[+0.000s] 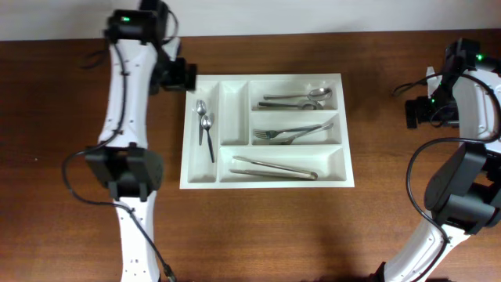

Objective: Pack container
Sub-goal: 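Move the left gripper down over the white plastic knife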

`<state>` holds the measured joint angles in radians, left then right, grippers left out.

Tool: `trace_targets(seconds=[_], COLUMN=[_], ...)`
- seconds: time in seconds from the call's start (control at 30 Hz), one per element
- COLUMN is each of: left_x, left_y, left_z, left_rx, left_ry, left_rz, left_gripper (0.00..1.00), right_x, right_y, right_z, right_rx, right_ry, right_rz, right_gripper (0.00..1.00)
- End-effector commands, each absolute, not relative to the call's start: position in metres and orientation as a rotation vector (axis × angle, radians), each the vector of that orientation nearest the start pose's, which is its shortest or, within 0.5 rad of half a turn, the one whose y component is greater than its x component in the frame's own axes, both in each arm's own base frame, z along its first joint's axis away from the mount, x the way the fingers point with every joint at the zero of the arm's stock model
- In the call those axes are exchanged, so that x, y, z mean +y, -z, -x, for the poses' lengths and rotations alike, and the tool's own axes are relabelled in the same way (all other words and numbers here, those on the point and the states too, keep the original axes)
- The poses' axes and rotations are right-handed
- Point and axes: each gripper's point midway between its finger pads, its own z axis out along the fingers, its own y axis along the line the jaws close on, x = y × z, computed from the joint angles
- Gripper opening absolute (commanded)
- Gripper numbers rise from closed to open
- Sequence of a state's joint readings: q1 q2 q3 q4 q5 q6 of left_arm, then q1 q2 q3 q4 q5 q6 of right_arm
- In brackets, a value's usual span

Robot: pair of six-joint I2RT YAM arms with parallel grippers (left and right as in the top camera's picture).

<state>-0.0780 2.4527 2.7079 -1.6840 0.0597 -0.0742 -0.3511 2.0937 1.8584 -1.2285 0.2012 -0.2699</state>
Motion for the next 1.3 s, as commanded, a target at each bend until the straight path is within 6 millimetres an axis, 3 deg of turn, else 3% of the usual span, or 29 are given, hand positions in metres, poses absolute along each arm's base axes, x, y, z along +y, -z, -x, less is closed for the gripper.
trace_targets(seconds=[0.0, 0.17, 0.3, 0.4, 0.57, 0.7, 0.8, 0.9, 1.27], left_x=[-0.031, -0.019, 0.001, 0.022, 0.06, 0.076, 0.079, 0.078, 0.073], left_y=[-0.202, -0.238, -0.247, -0.228, -0.171, -0.128, -0.098, -0.084, -0.065], left_z=[-0.475, -0.453, -0.42, -0.39, -0.333, -0.309, -0.304, -0.309, -0.343], left_rx=[2.9, 2.852, 2.895, 2.999, 3.248, 3.345, 3.359, 3.339, 3.218], left_ry=[0.073, 0.027, -0.035, -0.037, -0.019, 0.007, 0.019, 0.017, 0.007], left_rz=[0.005, -0.035, 0.011, 0.128, 0.336, 0.453, 0.459, 0.418, -0.26], left_gripper=[0.99, 0.99, 0.99, 0.99, 0.99, 0.99, 0.99, 0.99, 0.99], right_x=[-0.183, -0.183, -0.183, -0.183, -0.183, -0.183, -0.183, -0.183, -0.183], right_y=[-0.105, -0.105, -0.105, -0.105, -0.105, -0.105, -0.105, -0.105, -0.105], right_z=[-0.389, -0.389, -0.389, -0.389, -0.389, -0.389, -0.389, -0.389, -0.389], right_rx=[3.078, 3.078, 3.078, 3.078, 3.078, 3.078, 3.078, 3.078, 3.078], right_ry=[0.367, 0.367, 0.367, 0.367, 0.367, 0.367, 0.367, 0.367, 0.367], right_rz=[-0.143, -0.143, -0.143, -0.143, -0.143, -0.143, -0.143, -0.143, -0.143], right_gripper=[0.98, 0.98, 0.98, 0.99, 0.99, 0.99, 0.99, 0.98, 0.99])
